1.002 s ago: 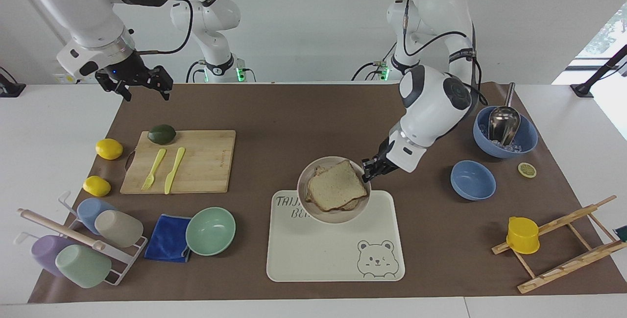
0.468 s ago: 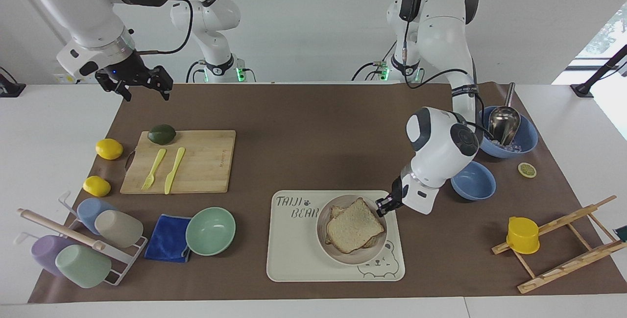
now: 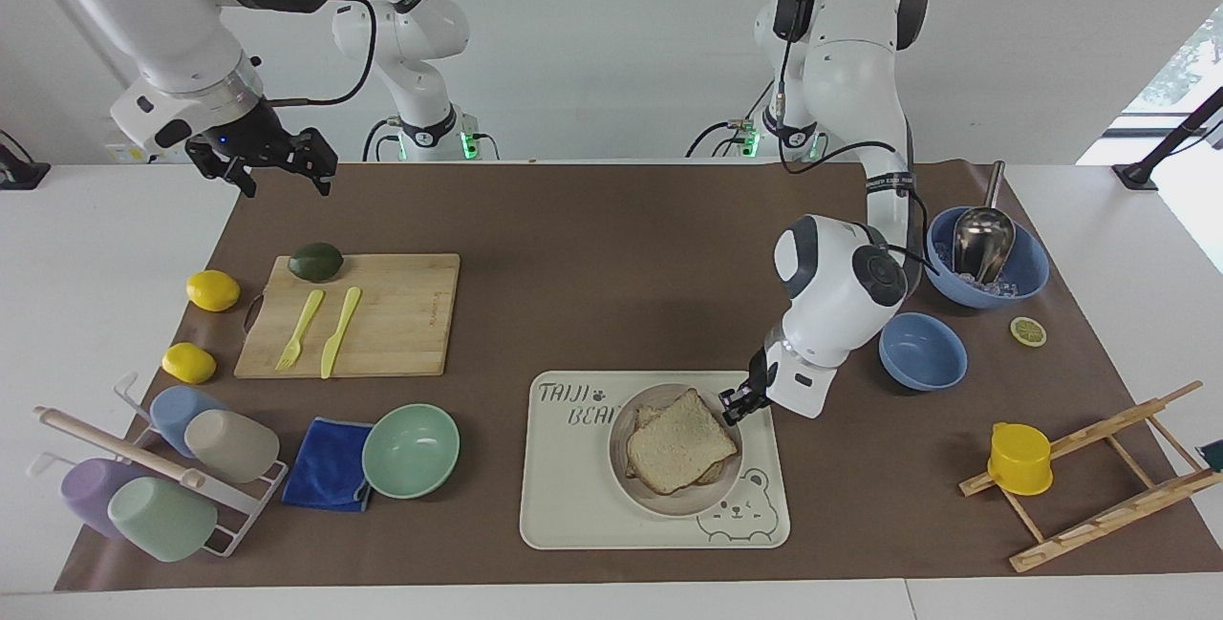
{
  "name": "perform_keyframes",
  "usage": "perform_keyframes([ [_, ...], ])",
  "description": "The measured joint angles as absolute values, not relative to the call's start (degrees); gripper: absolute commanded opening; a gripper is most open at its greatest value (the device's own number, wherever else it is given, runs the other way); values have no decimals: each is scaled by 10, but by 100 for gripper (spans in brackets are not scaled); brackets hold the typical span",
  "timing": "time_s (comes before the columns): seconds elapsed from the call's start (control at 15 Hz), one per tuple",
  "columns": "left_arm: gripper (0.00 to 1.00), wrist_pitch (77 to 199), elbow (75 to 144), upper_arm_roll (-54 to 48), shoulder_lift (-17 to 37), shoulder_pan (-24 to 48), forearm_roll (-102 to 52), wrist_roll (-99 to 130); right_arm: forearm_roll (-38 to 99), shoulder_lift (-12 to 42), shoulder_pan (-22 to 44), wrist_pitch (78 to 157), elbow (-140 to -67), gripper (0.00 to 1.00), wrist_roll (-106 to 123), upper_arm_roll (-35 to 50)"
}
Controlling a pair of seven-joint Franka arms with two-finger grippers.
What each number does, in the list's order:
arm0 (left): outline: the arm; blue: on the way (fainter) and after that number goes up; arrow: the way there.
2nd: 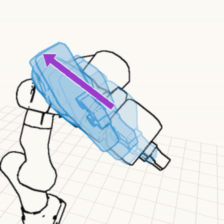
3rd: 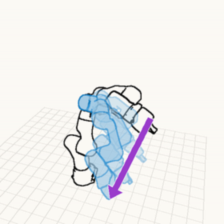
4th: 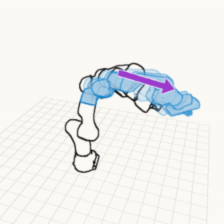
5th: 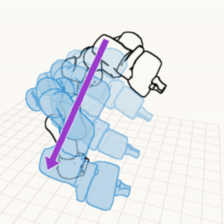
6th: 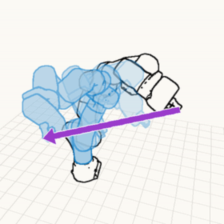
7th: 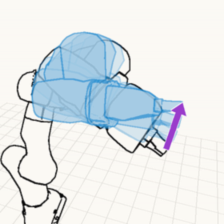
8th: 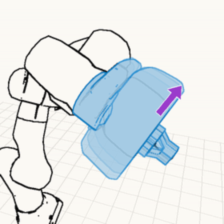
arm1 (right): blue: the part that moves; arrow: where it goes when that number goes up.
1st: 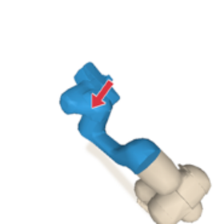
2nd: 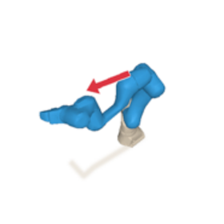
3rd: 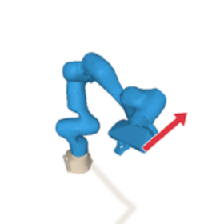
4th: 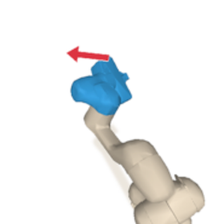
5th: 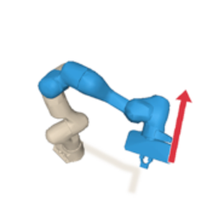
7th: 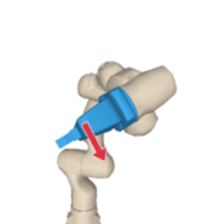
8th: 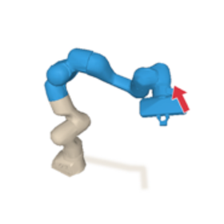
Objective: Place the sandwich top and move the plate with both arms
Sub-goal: 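Slide the plate onto the bear tray with the left gripper, then release the plate and draw the left gripper back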
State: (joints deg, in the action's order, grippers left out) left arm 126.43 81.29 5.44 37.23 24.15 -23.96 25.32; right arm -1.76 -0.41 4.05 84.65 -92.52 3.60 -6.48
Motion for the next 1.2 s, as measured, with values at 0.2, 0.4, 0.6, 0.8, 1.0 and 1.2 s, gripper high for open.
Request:
perform_keyframes([
  [0.2,100,1265,813,55,368,242,-240,253,-18,-4,41,847,-925,100,36,-65],
  [0.4,100,1265,813,56,367,241,-226,253,-18,-4,41,847,-925,100,36,-65],
  [0.6,100,1261,813,58,358,232,-199,253,-18,-4,41,847,-925,100,36,-65],
  [0.8,100,1236,812,61,324,213,-162,253,-18,-4,41,847,-925,100,36,-65],
  [1.0,100,1194,812,67,277,201,-115,253,-18,-4,41,847,-925,100,36,-65],
  [1.2,100,1153,813,80,238,198,-70,252,-18,-4,41,847,-925,100,36,-65],
])
